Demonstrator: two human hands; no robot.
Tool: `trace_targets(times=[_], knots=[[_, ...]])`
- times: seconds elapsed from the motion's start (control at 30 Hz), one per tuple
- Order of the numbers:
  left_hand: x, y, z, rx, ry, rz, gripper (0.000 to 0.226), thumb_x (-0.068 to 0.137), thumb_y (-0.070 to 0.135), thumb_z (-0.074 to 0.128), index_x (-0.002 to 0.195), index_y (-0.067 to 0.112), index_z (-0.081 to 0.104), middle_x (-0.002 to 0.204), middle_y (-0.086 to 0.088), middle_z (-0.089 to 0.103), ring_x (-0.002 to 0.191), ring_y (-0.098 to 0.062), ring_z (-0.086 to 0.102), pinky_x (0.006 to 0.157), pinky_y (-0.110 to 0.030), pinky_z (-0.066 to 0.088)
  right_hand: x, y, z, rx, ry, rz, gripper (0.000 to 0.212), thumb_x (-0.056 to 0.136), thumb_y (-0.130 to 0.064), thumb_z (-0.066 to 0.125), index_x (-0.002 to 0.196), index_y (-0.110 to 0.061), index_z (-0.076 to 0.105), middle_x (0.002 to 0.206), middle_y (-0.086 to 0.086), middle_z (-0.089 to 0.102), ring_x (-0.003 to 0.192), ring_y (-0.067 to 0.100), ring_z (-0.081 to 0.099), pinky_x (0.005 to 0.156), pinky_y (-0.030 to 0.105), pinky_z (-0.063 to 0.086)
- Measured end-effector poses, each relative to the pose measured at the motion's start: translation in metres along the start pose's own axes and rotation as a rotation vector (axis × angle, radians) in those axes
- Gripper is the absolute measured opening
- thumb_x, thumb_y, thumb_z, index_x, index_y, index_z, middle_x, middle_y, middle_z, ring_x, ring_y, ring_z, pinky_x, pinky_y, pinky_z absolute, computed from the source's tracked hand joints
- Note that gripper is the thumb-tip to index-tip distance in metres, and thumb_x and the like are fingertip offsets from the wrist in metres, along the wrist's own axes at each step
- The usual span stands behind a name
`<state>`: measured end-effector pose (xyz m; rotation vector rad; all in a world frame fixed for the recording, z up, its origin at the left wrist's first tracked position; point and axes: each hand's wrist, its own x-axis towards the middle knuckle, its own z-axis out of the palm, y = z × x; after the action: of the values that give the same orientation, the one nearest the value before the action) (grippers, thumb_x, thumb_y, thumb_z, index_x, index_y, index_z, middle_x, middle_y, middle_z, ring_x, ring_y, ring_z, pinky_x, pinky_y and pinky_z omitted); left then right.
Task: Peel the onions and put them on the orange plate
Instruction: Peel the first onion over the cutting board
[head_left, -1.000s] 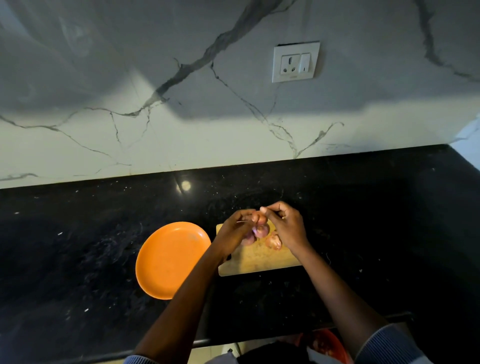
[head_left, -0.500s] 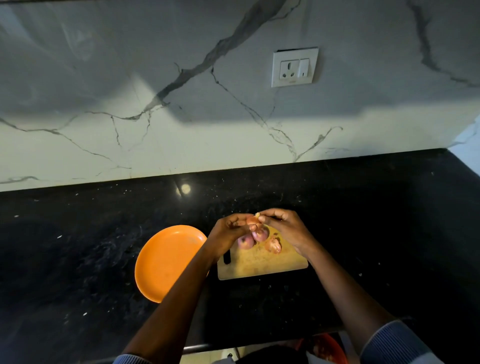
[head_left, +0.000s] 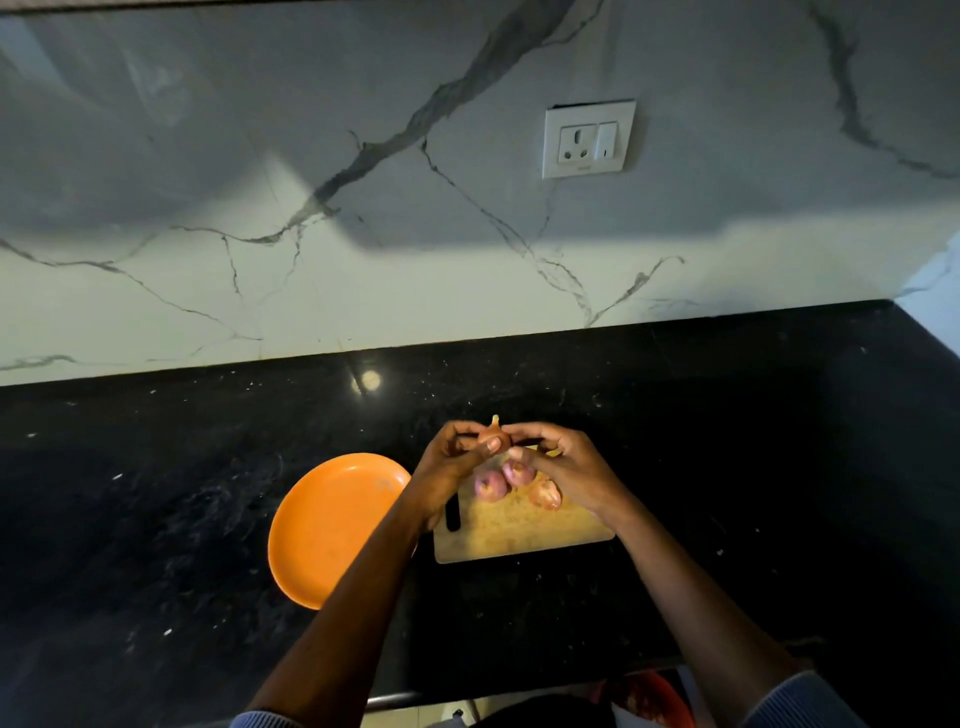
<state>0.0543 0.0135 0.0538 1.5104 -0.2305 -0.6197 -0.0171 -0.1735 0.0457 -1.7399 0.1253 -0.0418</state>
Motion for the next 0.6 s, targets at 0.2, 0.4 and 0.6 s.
trace_targets(times=[0.2,0.4,0.6], knots=[[-0.001,0.002,0.002,-0.05,-0.067,-0.046,0.026,0.096,0.013,0.063,0.122,0.011,0.067,0.108,-0.001,0.075,0.098,-0.007,0.071,0.072,-0.014,0.053,0.0,0.004,0.005,0.013,0.098,-0.015,0.016,0.086,-0.018,0.078,0.102,-0.016,0.075,0.102,-0.001,0.076,0.099,0.014,0.071,0.085,0.027,0.055],[-0.004,0.002,-0.003,-0.066,-0.051,-0.014,0.025,0.098,0.017,0.061,0.119,0.005,0.067,0.109,-0.004,0.073,0.102,-0.011,0.069,0.075,-0.016,0.054,-0.002,0.009,-0.001,-0.042,0.014,0.055,0.013,0.086,-0.021,0.078,0.098,-0.016,0.075,0.098,-0.003,0.076,0.094,0.006,0.069,0.079,0.02,0.052],[-0.007,-0.009,0.006,-0.061,-0.025,-0.005,0.029,0.099,0.021,0.059,0.116,-0.001,0.067,0.104,-0.005,0.074,0.102,-0.018,0.069,0.083,-0.025,0.056,-0.008,0.011,-0.003,-0.158,-0.03,0.068,0.015,0.086,-0.021,0.078,0.1,-0.016,0.076,0.087,-0.008,0.075,0.079,0.002,0.068,0.071,0.018,0.051]])
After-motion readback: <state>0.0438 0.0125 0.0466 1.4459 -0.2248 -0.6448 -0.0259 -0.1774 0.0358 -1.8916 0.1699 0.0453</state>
